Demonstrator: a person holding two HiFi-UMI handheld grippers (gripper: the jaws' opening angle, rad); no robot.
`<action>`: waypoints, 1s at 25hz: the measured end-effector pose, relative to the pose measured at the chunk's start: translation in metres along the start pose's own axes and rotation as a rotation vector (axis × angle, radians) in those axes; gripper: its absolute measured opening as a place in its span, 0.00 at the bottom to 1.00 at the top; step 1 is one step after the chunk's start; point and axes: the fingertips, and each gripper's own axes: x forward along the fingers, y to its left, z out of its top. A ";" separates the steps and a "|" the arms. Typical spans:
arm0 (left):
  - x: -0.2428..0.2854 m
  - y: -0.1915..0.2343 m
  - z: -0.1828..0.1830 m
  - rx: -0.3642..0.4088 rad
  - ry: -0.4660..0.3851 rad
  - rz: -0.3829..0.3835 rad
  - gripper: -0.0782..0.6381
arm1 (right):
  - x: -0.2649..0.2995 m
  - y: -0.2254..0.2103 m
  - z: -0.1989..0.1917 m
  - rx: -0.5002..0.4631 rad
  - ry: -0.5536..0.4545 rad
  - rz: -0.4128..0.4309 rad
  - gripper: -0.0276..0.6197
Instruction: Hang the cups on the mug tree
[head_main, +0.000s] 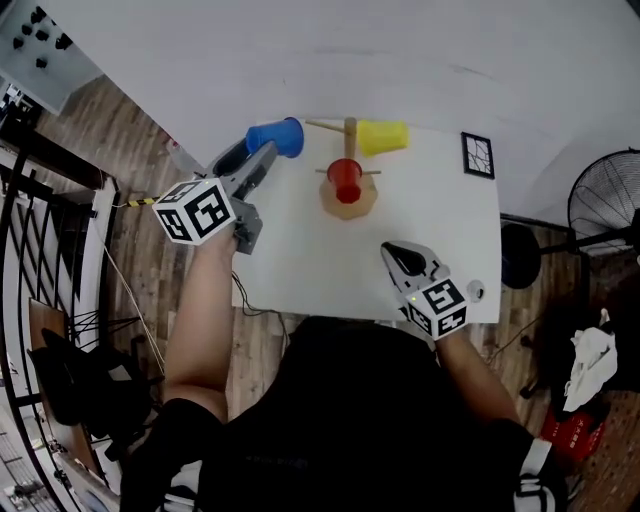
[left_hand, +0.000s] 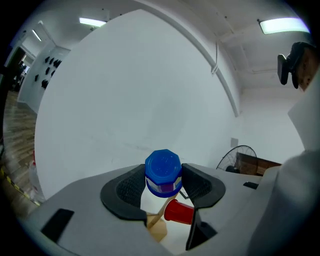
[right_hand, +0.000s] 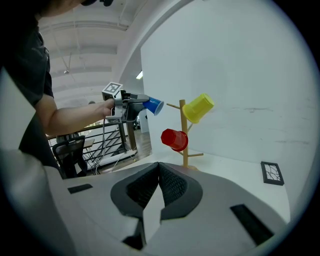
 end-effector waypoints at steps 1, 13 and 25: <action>0.004 0.000 0.000 0.002 0.013 -0.008 0.44 | -0.001 -0.001 0.001 0.000 -0.003 -0.004 0.05; 0.046 -0.009 -0.002 0.018 0.088 -0.118 0.44 | -0.011 -0.009 -0.001 0.016 -0.002 -0.063 0.05; 0.075 -0.021 -0.020 0.063 0.157 -0.142 0.44 | -0.016 -0.013 -0.006 0.030 0.008 -0.100 0.05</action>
